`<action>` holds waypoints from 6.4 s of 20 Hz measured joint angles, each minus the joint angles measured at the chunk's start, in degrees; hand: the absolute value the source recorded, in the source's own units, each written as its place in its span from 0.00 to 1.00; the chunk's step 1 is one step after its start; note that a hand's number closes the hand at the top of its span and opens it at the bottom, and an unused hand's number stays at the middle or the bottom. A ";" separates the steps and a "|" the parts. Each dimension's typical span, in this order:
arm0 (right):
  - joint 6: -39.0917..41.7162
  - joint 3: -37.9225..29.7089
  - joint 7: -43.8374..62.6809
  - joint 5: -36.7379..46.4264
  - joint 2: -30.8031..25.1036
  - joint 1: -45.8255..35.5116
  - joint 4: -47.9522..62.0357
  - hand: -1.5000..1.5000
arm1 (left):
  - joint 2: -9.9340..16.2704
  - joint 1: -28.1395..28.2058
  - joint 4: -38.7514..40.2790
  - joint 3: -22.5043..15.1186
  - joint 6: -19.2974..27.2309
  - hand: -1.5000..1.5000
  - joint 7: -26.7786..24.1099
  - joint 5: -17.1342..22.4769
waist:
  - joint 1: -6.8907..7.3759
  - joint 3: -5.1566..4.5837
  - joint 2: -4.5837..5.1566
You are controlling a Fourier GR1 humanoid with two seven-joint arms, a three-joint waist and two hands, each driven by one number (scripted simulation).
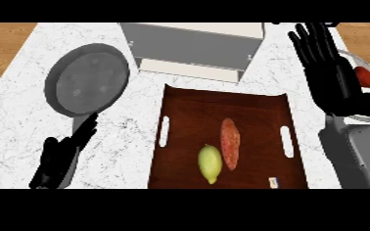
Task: Pick the sweet potato from the tray and place it in the tiered shelf
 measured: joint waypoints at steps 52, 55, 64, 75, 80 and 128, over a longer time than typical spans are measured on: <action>-1.15 29.23 81.28 55.74 6.15 -1.50 -0.38 0.00 | -8.67 -7.47 5.95 1.56 2.34 0.50 -4.00 -6.44 | -0.18 2.27 0.36; -0.06 28.42 81.31 57.80 9.14 -1.91 2.85 0.00 | -9.07 -6.80 5.24 1.54 2.83 0.50 -3.64 -6.65 | -0.66 2.31 0.23; 3.38 25.61 81.62 66.44 14.66 -2.41 8.17 0.00 | -8.65 -6.64 5.66 3.11 2.19 0.50 -3.77 -6.53 | -1.76 2.32 -0.05; 6.83 22.25 81.28 72.12 18.33 0.46 8.09 0.00 | -8.49 -5.98 5.29 3.92 1.00 0.50 -4.17 -7.34 | -1.84 2.38 -0.09; 7.70 21.02 80.26 73.42 18.73 1.12 9.32 0.00 | -9.47 -6.49 6.25 4.15 1.14 0.50 -4.61 -8.24 | -1.66 2.37 -0.06; 9.15 24.23 77.86 97.15 19.47 -12.72 -22.28 1.00 | -13.54 -6.16 7.30 9.43 -3.34 0.50 -4.63 -12.97 | -1.47 2.52 0.06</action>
